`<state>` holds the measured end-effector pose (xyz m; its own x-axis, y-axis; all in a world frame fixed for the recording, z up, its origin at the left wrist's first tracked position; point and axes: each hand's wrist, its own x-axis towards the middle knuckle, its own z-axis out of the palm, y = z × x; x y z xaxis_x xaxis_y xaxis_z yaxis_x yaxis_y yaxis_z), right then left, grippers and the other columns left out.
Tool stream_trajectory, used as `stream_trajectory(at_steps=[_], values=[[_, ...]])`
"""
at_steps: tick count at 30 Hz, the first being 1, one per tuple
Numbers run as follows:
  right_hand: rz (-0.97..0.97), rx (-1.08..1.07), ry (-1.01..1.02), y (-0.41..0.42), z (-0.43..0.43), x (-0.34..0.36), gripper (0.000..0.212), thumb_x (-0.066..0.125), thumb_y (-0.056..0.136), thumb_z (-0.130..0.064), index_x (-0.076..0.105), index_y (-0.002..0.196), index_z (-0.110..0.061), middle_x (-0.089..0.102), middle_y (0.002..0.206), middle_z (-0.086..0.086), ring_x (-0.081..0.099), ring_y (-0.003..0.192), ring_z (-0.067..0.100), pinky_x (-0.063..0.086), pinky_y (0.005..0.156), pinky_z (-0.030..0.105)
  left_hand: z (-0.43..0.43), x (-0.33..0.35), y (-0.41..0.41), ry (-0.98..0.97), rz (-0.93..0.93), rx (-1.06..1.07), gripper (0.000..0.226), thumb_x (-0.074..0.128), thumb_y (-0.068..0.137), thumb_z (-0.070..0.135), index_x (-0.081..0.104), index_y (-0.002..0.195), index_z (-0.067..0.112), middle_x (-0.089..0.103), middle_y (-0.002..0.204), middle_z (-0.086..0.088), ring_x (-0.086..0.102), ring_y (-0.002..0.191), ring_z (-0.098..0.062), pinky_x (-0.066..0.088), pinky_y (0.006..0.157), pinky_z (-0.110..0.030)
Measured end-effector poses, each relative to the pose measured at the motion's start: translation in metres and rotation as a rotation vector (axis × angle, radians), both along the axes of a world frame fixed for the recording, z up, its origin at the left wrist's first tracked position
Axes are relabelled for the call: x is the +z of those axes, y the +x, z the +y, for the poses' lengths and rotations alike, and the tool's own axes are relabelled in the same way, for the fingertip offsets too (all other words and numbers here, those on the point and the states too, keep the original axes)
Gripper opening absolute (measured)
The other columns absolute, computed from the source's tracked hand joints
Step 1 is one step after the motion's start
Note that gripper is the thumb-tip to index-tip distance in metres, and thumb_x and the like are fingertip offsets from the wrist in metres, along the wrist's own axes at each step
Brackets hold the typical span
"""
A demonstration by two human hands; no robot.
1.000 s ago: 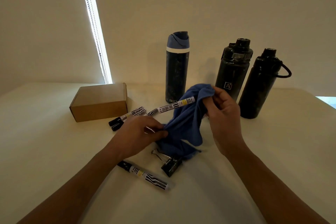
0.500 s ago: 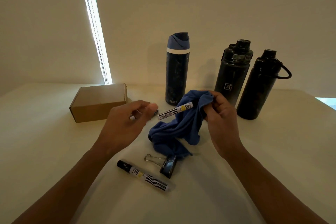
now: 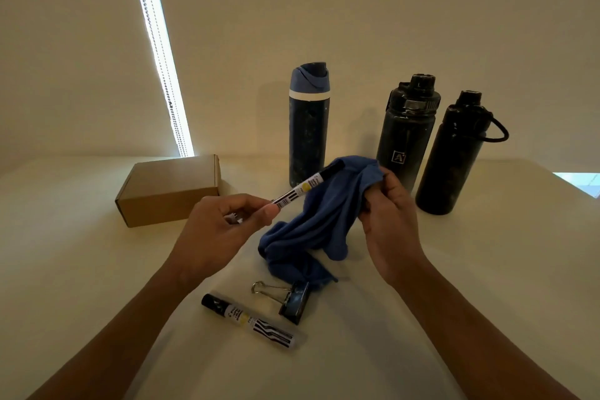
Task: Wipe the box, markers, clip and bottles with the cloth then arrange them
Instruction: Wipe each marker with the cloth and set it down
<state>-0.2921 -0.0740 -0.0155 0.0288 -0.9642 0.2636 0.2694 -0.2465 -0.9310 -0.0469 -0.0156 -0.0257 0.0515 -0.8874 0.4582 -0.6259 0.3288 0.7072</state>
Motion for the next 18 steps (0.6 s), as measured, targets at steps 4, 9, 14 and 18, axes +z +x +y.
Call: stream_trajectory(at_steps=[4, 9, 14, 18], values=[[0.142, 0.106, 0.026, 0.012, 0.005, -0.007, 0.027, 0.055, 0.100, -0.032, 0.058, 0.127, -0.033, 0.071, 0.111, 0.001, 0.070, 0.102, 0.020, 0.060, 0.085, 0.042, 0.000, -0.005, -0.008, 0.059, 0.093, -0.013, 0.016, 0.072, 0.092, 0.041, 0.080, 0.104, 0.032, 0.076, 0.089, 0.017, 0.070, 0.088, -0.006, 0.054, 0.078, -0.024], [0.174, 0.049, -0.039, 0.019, 0.010, -0.004, 0.027, 0.063, 0.093, -0.036, 0.063, 0.118, -0.029, 0.074, 0.100, -0.004, 0.071, 0.099, 0.014, 0.060, 0.080, 0.029, 0.004, -0.006, -0.020, 0.048, -0.096, -0.070, 0.019, 0.071, 0.087, 0.055, 0.078, 0.100, 0.043, 0.071, 0.082, 0.034, 0.068, 0.081, 0.003, 0.047, 0.066, -0.011], [0.228, 0.125, -0.114, 0.013, 0.015, 0.003, 0.023, 0.053, 0.101, -0.030, 0.059, 0.122, -0.020, 0.072, 0.105, -0.001, 0.070, 0.100, 0.018, 0.059, 0.083, 0.031, 0.007, 0.006, -0.011, -0.085, -0.128, 0.022, 0.044, 0.055, 0.093, 0.073, 0.074, 0.084, 0.035, 0.069, 0.073, 0.019, 0.064, 0.065, -0.011, 0.047, 0.055, -0.018], [0.461, 0.118, -0.241, 0.019, 0.020, 0.005, 0.025, 0.046, 0.105, -0.031, 0.060, 0.121, -0.017, 0.069, 0.092, 0.000, 0.068, 0.083, 0.018, 0.058, 0.075, 0.022, 0.008, 0.013, -0.008, -0.169, -0.066, 0.135, 0.030, 0.054, 0.098, 0.058, 0.072, 0.094, 0.034, 0.067, 0.083, 0.027, 0.063, 0.069, -0.006, 0.047, 0.057, -0.014]])
